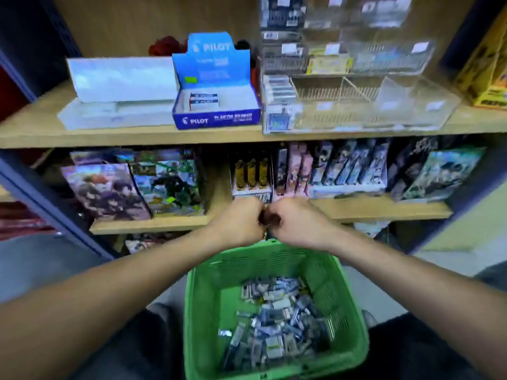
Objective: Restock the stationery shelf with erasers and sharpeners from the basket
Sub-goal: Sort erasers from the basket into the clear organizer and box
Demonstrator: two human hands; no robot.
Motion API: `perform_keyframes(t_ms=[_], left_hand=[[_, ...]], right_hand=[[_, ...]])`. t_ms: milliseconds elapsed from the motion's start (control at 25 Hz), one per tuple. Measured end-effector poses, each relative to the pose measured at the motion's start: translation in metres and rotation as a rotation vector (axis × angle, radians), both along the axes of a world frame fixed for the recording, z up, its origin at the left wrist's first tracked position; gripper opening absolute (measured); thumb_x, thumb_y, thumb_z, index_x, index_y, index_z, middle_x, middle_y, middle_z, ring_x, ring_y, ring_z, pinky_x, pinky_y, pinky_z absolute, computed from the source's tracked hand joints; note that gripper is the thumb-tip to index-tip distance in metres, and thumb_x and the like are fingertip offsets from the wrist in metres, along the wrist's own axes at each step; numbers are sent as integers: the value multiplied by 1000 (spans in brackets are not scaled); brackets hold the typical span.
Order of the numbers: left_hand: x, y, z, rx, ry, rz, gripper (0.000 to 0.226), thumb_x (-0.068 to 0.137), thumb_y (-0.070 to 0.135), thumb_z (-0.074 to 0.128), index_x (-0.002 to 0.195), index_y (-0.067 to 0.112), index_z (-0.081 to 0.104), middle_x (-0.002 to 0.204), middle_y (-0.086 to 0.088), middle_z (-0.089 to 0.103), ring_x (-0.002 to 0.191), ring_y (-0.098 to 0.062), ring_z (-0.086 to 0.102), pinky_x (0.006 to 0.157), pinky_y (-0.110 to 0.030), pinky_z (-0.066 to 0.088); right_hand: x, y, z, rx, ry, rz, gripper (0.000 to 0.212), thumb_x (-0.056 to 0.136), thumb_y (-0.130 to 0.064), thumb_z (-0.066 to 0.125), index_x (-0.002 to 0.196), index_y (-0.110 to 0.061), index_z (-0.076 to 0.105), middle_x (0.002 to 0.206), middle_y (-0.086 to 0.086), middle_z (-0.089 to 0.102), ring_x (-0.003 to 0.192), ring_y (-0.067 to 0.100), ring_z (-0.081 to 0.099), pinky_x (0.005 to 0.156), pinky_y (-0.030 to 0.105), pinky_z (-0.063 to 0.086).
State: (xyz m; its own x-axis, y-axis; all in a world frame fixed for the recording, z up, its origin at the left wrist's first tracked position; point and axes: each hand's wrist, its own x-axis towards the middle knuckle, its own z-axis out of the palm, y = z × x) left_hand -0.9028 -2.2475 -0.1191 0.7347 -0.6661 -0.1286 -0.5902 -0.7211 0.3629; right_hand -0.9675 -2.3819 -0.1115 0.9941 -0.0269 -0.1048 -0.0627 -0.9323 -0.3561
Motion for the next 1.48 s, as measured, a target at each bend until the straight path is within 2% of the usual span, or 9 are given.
perform_keyframes(t_ms=[200,400,640,800,920,1120,1240,1400,1480], left_hand=[[1,-14,-120,306,196,-109,20,87,15,61,100,3,69,104,-20,71,98,-33,67,77,-35,51],[-11,-3,-230,436,466,-44,40,90,25,69,125,7,63,126,-15,64,112,-30,63,89,-32,50],[-19,12,-304,305,640,354,90,80,25,81,145,-4,26,145,-21,38,129,-35,48,104,-36,46],[-12,10,-321,216,763,449,112,75,19,86,151,-4,7,157,-19,23,139,-34,39,108,-31,42],[-9,9,-333,107,803,545,106,73,14,87,148,1,14,152,-17,33,134,-32,44,101,-28,43],[-13,11,-347,-71,1001,798,123,64,6,91,157,13,11,152,-13,39,133,-34,47,107,-41,46],[-20,8,-349,124,951,690,108,62,18,93,150,12,31,147,-16,34,132,-34,45,109,-40,44],[-21,3,-346,-69,998,792,91,54,2,92,128,11,40,121,-9,56,107,-30,62,82,-40,60],[-19,7,-345,-183,1060,806,88,56,-6,89,125,15,39,115,-5,62,103,-26,64,81,-37,59]], right_hand=[[13,9,-131,-123,434,129,21,85,-7,61,104,-6,69,103,15,69,98,30,68,71,31,49],[-9,-19,-249,-148,666,47,37,86,-9,62,122,-3,57,125,17,62,112,31,61,92,36,54],[-29,-24,-312,-55,543,-117,92,83,-22,76,154,-5,20,156,14,28,144,32,28,118,40,30],[-15,-13,-333,-69,525,-145,93,81,-38,77,153,-14,22,151,9,30,139,33,34,114,49,34],[-18,-14,-341,-140,374,-100,74,80,-26,77,142,-18,36,134,5,43,128,30,44,109,50,36],[-16,-14,-346,-86,347,-61,79,75,-33,82,139,-21,37,135,3,55,128,27,47,104,41,40],[-9,-12,-346,-175,403,-5,84,74,-36,81,141,-21,33,132,4,59,126,26,50,105,45,38],[-8,-13,-355,-180,430,36,96,74,-42,80,150,-20,25,141,5,53,131,30,44,110,47,36],[-1,-15,-355,-215,464,57,94,74,-55,77,147,-19,30,138,7,55,127,30,48,106,45,41]])
